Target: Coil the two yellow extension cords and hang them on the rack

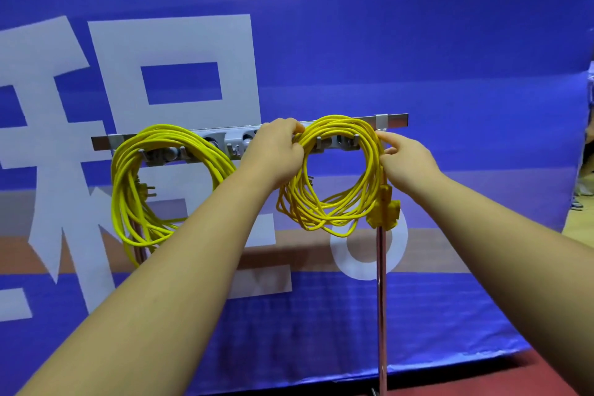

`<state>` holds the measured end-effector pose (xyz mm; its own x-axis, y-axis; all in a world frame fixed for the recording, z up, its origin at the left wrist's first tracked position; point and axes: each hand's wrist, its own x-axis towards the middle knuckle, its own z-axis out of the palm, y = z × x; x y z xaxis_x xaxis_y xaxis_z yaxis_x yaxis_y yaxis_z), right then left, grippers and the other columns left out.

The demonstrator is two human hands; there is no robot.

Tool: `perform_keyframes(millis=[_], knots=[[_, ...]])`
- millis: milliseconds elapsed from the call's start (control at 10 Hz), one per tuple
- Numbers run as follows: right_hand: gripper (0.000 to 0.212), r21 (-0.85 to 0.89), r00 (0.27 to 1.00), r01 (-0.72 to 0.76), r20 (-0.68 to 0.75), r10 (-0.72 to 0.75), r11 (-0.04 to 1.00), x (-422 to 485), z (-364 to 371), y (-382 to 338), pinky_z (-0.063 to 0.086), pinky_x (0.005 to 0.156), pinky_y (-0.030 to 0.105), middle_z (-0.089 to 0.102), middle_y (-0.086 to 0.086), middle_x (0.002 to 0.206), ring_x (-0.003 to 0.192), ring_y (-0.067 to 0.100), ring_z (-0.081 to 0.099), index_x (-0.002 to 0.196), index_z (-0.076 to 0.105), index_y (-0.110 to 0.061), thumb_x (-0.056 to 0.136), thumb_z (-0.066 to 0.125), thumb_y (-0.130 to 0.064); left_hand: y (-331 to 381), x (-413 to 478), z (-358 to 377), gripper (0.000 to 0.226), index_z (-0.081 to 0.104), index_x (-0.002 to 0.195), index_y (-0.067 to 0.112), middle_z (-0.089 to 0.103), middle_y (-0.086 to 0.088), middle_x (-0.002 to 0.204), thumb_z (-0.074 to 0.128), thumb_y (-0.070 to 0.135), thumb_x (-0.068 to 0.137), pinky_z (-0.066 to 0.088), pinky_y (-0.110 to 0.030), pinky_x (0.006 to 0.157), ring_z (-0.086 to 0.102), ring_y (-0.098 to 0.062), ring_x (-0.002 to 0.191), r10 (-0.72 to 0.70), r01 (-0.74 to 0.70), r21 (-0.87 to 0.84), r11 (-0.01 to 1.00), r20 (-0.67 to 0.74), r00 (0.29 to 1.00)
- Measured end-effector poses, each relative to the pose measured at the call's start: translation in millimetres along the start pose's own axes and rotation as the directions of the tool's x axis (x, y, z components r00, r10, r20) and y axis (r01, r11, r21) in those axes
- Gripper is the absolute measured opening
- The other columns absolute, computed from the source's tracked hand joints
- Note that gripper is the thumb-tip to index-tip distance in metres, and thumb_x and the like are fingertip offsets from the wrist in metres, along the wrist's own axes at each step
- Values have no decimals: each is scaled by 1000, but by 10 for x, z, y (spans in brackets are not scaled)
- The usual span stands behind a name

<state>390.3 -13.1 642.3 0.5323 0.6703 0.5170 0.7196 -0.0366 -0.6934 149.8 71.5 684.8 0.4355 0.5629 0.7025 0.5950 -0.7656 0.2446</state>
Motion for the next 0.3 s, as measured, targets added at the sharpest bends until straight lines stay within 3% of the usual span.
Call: perform_keyframes(millis=[100, 200, 300], knots=[[63, -16, 1000, -6, -22, 6, 1000, -86, 4, -48, 55, 73, 33, 72, 8, 126, 98, 31, 70, 152, 56, -35, 93, 52, -13, 3, -105, -54, 34, 66, 128, 19, 65, -7, 122, 55, 15, 96, 49, -37, 89, 59, -26, 109, 13, -13, -26, 1000, 4, 1000], [55, -32, 994, 7, -105, -10, 999, -149, 2, -131, 50, 81, 36, 61, 15, 141, 112, 35, 64, 150, 60, -22, 95, 57, -16, -23, -214, -115, 34, 66, 128, 20, 65, -5, 124, 56, 16, 96, 50, -36, 90, 59, -24, 111, 12, -12, -86, 996, 4, 1000], [43, -37, 985, 53, -164, -59, 998, -252, 8, -329, 45, 80, 35, 57, 16, 137, 102, 27, 56, 139, 65, -14, 97, 59, -19, -94, -335, -166, 36, 65, 132, 22, 65, -2, 131, 57, 18, 97, 46, -30, 91, 59, -20, 118, 12, -15, -108, 994, -32, 999]])
